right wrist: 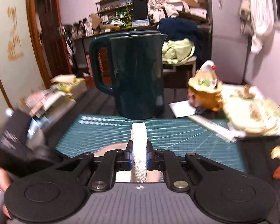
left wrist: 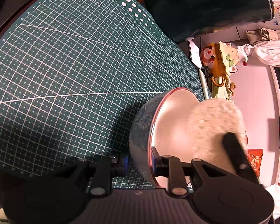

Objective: Clean bowl
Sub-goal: 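Wipe the sponge around the bowl's inner wall with the right tool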

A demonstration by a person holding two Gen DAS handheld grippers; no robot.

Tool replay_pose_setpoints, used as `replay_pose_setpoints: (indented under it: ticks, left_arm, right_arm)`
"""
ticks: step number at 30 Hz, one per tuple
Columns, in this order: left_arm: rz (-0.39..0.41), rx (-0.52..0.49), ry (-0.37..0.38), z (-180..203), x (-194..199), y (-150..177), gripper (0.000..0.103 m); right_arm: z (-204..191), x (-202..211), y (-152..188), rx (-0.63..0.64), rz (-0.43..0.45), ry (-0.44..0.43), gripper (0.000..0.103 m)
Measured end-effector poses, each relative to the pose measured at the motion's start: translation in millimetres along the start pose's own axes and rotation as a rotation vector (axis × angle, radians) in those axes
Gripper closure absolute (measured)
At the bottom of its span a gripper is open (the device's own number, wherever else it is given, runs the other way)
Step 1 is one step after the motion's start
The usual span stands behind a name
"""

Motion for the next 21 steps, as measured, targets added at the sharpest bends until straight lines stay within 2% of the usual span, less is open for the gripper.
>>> replay_pose_setpoints:
  ticks: [3, 7, 16, 18, 21]
  left_arm:
    - [-0.002, -0.003, 0.000, -2.8, 2.4, 2.1, 0.080]
    - [0.001, -0.002, 0.001, -2.0, -0.9, 4.3, 0.080]
    - [0.002, -0.002, 0.002, -2.9, -3.9, 2.9, 0.080]
    - [0.002, -0.001, 0.001, -2.7, -5.0, 0.6, 0.080]
    - [0.000, -0.005, -0.003, 0.3, -6.4, -3.9, 0.080]
  right_arm:
    - [1.2, -17.8, 13.9, -0.039, -0.069, -0.019, 0.092]
    - [-3.1, -32.9, 26.6, -0.011, -0.115, 0.014, 0.092]
    - [7.4, -18.9, 18.4, 0.004, -0.082, 0.067, 0.092]
    - [8.3, -7.1, 10.6, 0.011, -0.044, 0.082, 0.092]
    - [8.3, -10.2, 11.6, -0.015, -0.055, 0.050, 0.092]
Point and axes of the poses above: each gripper's, at about its wrist camera, not at the fingertips, and x roughly against the way its jaws point, z to its right, y to its underside, the point moved 5 cm from there along -x, roughly the way its jaws point, and after that the axes turned 8 degrees about -z, right-handed, at the moved point
